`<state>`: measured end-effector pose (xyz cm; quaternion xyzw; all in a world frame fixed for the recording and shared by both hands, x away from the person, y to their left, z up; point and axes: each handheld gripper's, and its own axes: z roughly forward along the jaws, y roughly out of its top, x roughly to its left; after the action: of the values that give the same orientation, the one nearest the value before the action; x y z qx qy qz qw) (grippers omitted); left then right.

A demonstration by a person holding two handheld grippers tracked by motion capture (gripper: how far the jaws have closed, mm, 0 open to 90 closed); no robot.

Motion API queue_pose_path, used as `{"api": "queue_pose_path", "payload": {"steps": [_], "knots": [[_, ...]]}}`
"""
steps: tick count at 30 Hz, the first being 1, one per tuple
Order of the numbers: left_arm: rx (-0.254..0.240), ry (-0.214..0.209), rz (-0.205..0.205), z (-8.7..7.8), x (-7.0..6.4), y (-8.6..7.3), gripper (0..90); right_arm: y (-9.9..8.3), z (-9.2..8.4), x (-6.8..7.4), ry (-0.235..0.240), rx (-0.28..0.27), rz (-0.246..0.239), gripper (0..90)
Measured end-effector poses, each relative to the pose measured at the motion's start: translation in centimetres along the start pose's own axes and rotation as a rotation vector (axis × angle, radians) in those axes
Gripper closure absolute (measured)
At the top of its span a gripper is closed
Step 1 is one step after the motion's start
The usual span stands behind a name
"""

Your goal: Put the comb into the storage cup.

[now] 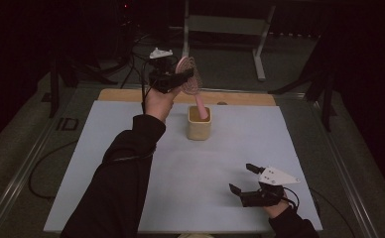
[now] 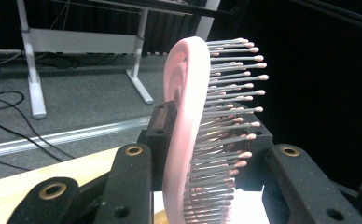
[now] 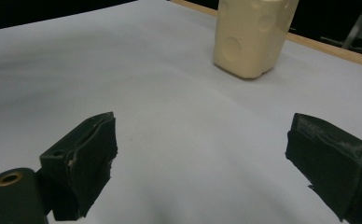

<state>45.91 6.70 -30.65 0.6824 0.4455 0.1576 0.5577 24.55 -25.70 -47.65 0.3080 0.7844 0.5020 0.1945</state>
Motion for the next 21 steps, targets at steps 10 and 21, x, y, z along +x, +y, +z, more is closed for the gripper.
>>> {"api": "queue_pose_path", "payload": {"steps": [10,21], "knots": [[0.010,0.023,-0.002,1.1,0.6,-1.1,65.6,0.0,0.0,0.0,0.003,0.001,-0.006,8.6],[0.028,0.030,-0.011,2.2,1.0,-2.4,65.6,0.0,0.0,-0.1,0.001,-0.002,-0.007,8.5]]}}
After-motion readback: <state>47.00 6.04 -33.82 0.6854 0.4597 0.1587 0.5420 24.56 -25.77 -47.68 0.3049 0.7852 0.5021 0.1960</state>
